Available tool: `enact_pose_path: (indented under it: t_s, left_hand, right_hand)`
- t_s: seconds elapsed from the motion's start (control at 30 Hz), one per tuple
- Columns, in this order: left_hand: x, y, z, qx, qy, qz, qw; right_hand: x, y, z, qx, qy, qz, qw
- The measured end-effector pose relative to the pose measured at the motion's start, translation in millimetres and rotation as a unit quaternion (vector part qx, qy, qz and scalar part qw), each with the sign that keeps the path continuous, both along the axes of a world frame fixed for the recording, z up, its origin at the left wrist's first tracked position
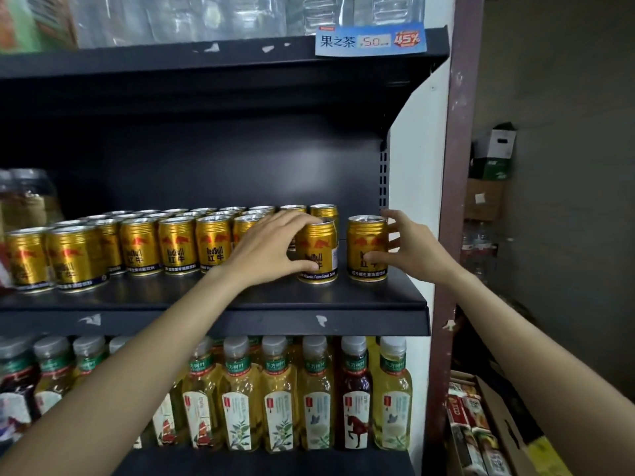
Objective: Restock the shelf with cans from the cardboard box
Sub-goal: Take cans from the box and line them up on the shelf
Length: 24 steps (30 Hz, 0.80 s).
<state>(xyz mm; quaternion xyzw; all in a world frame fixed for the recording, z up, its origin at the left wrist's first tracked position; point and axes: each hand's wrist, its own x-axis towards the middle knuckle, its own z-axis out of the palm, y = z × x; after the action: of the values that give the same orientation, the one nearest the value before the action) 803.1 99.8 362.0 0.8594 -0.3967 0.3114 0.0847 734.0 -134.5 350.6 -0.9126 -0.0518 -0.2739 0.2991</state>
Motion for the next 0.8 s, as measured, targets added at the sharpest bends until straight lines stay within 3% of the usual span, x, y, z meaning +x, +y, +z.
enact_pose_path:
  t_s: [0.37,0.8]
  left_hand:
    - [52,-19,15,0.048,-0.048,0.098,0.993]
    - [73,-22,16,0.147,-0.134,0.23,0.953]
  right_hand:
    - [83,23,13,-0.032,0.023,-0.061,0.997]
    - [118,45,16,-0.048,0.037,-0.051,0.997]
